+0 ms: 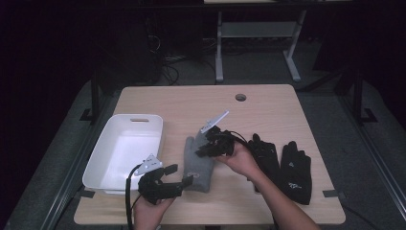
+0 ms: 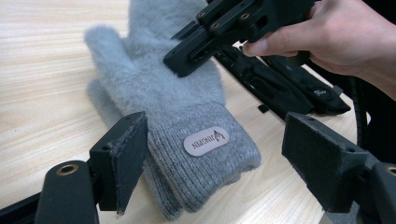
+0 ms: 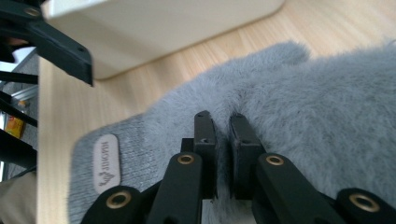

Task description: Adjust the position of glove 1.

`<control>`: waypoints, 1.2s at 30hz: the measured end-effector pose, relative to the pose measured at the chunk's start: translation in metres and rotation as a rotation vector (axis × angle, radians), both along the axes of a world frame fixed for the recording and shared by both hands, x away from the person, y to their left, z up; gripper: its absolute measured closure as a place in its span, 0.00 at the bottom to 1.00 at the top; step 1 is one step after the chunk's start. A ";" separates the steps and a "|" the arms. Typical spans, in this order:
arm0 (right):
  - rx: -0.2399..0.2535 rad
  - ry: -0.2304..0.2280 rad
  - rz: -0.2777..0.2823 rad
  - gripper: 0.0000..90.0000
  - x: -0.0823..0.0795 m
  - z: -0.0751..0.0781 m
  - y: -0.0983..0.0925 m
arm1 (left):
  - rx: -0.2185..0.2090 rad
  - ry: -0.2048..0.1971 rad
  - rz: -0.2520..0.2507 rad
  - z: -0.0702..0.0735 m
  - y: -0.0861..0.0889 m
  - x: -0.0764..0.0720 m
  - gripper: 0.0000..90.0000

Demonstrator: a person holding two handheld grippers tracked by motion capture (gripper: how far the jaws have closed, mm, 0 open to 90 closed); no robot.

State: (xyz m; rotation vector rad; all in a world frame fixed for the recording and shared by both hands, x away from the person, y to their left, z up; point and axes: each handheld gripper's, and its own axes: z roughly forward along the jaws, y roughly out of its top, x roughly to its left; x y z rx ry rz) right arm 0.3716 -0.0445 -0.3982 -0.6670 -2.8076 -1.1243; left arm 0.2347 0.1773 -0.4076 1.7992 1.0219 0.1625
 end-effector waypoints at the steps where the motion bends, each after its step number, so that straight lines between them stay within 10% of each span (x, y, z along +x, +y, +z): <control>1: -0.011 0.002 -0.004 0.92 0.001 -0.003 0.001 | 0.002 0.006 0.001 -0.001 0.000 0.000 0.25; 11: 0.029 0.062 -0.062 0.72 0.006 -0.013 -0.007 | 0.018 0.066 0.017 -0.009 -0.005 0.006 0.26; 16: 0.062 0.044 -0.145 0.46 0.010 -0.007 -0.026 | 0.031 0.092 0.036 -0.010 -0.008 0.010 0.27; 24: 0.106 0.079 -0.303 0.32 0.023 -0.011 -0.046 | 0.024 0.135 0.068 -0.013 -0.007 0.015 0.33; 36: 0.144 0.188 -0.454 0.29 0.049 -0.043 -0.048 | -0.023 0.336 0.022 -0.038 -0.016 0.027 0.19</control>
